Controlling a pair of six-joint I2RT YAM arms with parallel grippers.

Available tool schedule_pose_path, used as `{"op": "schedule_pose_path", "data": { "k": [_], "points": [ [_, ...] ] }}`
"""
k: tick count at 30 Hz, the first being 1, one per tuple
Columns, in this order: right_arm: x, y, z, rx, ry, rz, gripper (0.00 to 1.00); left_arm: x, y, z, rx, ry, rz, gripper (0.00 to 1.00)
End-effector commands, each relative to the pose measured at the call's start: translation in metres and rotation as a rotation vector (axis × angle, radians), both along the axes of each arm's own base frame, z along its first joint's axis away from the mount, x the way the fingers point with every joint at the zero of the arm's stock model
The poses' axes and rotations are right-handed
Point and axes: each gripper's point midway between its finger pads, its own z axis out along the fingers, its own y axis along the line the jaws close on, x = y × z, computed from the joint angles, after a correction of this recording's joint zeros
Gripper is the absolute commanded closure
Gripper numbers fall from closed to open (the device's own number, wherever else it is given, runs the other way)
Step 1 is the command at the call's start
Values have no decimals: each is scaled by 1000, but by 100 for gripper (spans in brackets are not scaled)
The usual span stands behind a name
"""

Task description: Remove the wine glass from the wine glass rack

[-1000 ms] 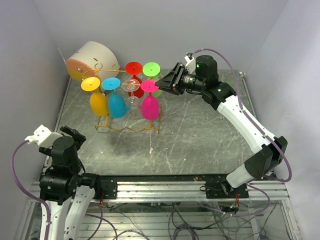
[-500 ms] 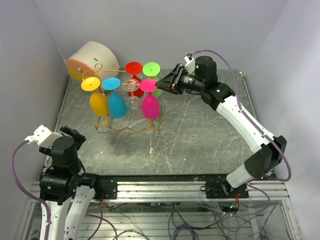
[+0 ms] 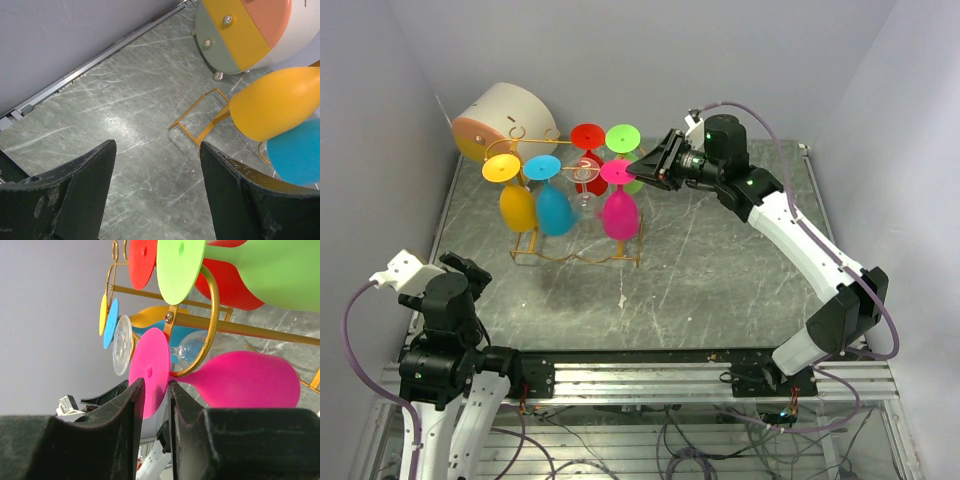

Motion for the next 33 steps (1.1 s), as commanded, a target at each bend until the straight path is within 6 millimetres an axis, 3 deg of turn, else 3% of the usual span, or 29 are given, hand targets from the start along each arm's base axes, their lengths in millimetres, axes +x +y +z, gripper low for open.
{"op": "schedule_pose_path", "data": {
  "k": [1, 5, 10, 23, 25, 29, 33],
  "points": [
    [3, 2, -2, 10, -12, -21, 77, 0, 1, 8, -3, -39, 2, 21],
    [2, -3, 2, 18, -22, -48, 91, 0, 0, 9, -3, -40, 1, 22],
    [-1, -7, 7, 59, -19, -73, 100, 1, 0, 8, -3, -38, 1, 22],
    [-15, 0, 14, 293, 71, -32, 100, 1, 1, 8, -4, -39, 3, 22],
    [-16, 1, 17, 304, 66, -24, 100, 0, 1, 8, -3, -38, 3, 19],
    [-20, -1, 24, 305, 47, -16, 100, -3, 5, 9, -5, -35, 37, 3],
    [-24, -4, 27, 286, 25, -16, 100, -1, 3, 10, 2, -38, 19, 1]
  ]
}}
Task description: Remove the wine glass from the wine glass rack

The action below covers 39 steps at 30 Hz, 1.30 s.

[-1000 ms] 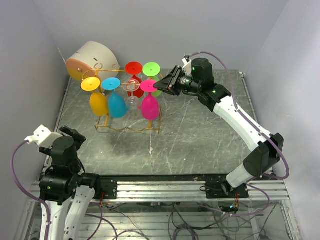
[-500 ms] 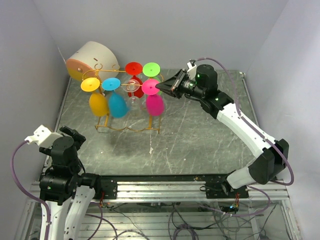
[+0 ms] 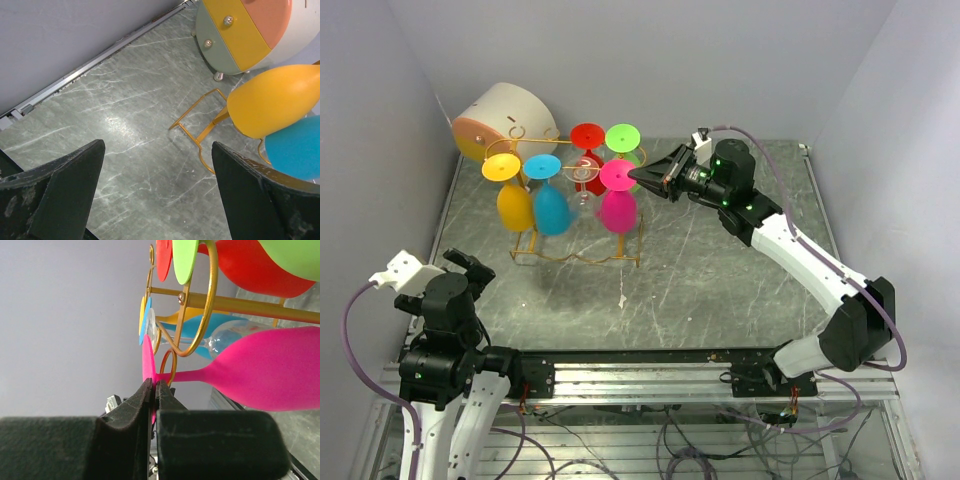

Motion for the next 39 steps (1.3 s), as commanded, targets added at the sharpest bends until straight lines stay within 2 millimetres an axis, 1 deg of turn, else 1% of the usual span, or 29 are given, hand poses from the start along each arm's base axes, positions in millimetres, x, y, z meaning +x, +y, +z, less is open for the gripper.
{"op": "schedule_pose_path", "data": {
  "k": [1, 3, 7, 12, 13, 16, 21, 31, 39],
  "points": [
    [-11, -4, 21, 21, -63, 15, 100, -1, 3, 9, 5, -34, 16, 1],
    [-13, -6, 23, 17, -67, 15, 100, -1, 3, 9, 4, -34, 15, 0],
    [-18, -9, 24, 9, -73, 17, 100, 0, 2, 10, 4, -36, 11, 6],
    [-27, -12, 23, 6, -74, 36, 100, -1, 2, 10, 3, -37, 8, 9],
    [-29, -12, 23, 12, -73, 40, 100, 0, 2, 10, 3, -36, 10, 8],
    [-36, -15, 23, 6, -87, 49, 100, -1, 4, 10, 3, -34, 21, 0],
    [-45, -17, 23, -13, -119, 81, 100, -4, 6, 12, -2, -33, 41, 1],
    [-36, -5, 15, -12, -98, 119, 100, -4, 5, 12, -3, -40, 34, 1],
    [-40, -7, 15, -13, -100, 126, 100, -5, 6, 11, -4, -43, 37, 3]
  ]
}}
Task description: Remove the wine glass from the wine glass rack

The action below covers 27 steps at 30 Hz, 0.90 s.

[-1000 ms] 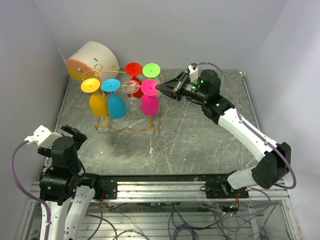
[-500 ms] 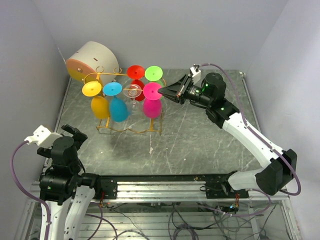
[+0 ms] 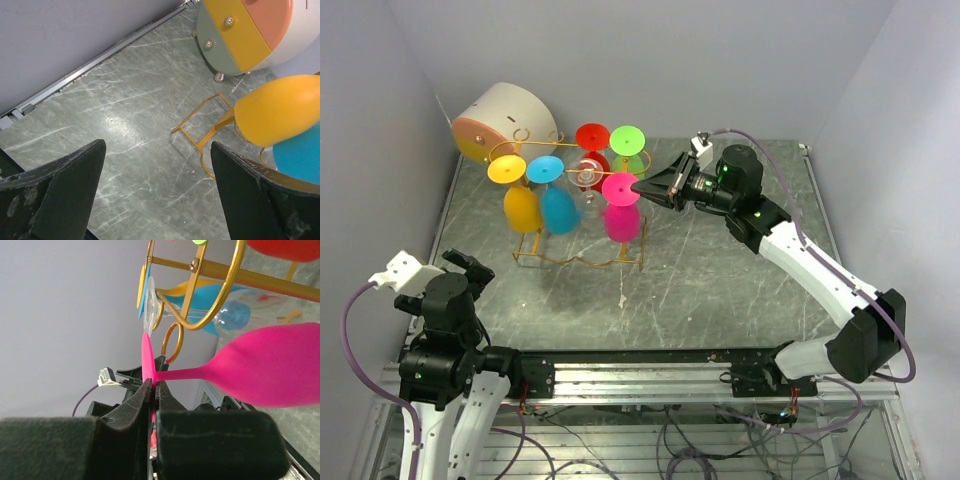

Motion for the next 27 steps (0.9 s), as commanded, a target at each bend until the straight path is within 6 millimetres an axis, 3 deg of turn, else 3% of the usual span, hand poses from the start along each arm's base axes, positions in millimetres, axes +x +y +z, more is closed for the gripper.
{"op": "schedule_pose_path", "data": {
  "k": [1, 7, 12, 17, 20, 23, 27],
  "points": [
    [-10, -1, 17, 22, -46, 31, 100, -5, 5, 11, -4, -43, 32, 3],
    [-26, -7, 15, 3, -71, 61, 100, -5, 4, 12, -3, -47, 26, 5],
    [-56, -21, 7, -50, -182, 121, 100, -6, 5, 14, -5, -51, 32, 1],
    [-88, -51, -8, -231, -326, 142, 100, -7, 4, 25, 7, -74, 11, 1],
    [-105, -76, -12, -361, -433, 136, 100, 1, -17, 43, -10, -106, -119, 0],
    [-122, -102, -17, -464, -534, 122, 100, 10, -58, 72, -84, -167, -343, 14],
    [-140, -130, -26, -562, -649, 102, 100, 12, -130, 97, -241, -233, -711, 58]
  ]
}}
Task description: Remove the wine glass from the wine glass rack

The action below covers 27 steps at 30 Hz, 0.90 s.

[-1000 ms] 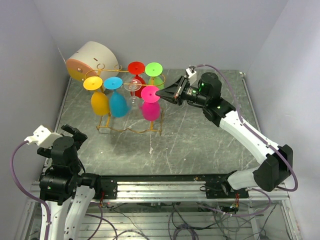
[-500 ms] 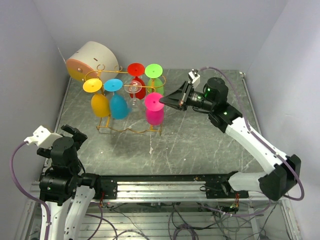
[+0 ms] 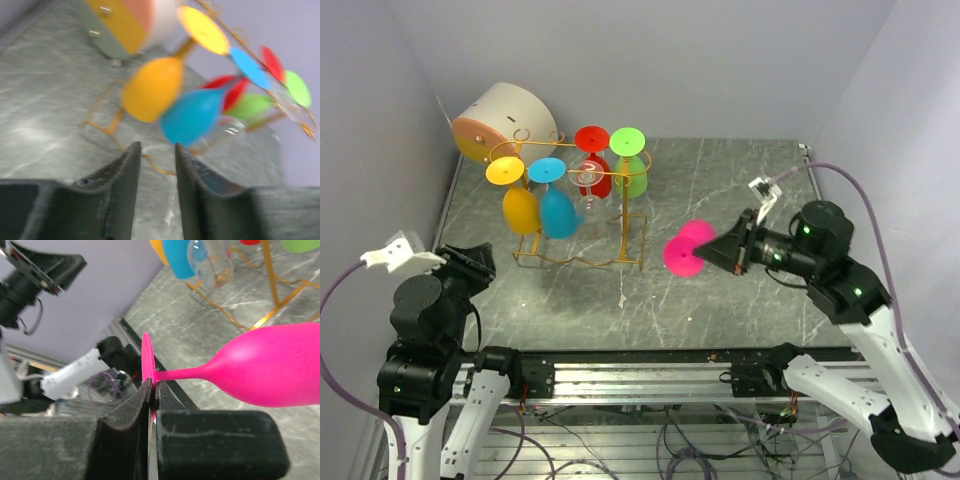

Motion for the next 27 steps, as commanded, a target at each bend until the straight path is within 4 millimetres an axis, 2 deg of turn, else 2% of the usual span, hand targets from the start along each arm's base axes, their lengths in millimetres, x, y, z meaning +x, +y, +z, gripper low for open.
{"op": "schedule_pose_path", "data": {
  "k": [1, 2, 3, 4, 7, 9, 12, 15, 20, 27],
  "points": [
    [-17, -33, -25, -181, -156, -6, 100, 3, -92, 32, -174, -75, -481, 67],
    [-19, -35, -27, -185, -166, -2, 100, -2, -109, 32, -226, -60, -576, 74],
    [-21, -35, -30, -187, -168, 6, 100, -6, -121, 31, -264, -45, -639, 75],
    [-22, -35, -32, -189, -170, 9, 100, -9, -130, 30, -299, -27, -689, 73],
    [-20, -39, -34, -197, -200, -9, 100, -23, -145, 25, -369, 30, -774, 51],
    [-15, -45, -29, -206, -244, -52, 100, -34, -148, 24, -385, 61, -800, 40],
    [-6, -50, -21, -235, -286, -88, 100, -48, -150, 25, -393, 100, -826, 34],
    [3, -43, -17, -254, -297, -66, 100, -58, -153, 24, -404, 127, -854, 34],
    [20, -34, -24, -300, -302, -69, 100, -72, -156, 19, -427, 143, -884, 33],
    [35, -37, -28, -358, -345, -152, 100, -79, -162, 9, -494, 207, -909, 28]
  ]
}}
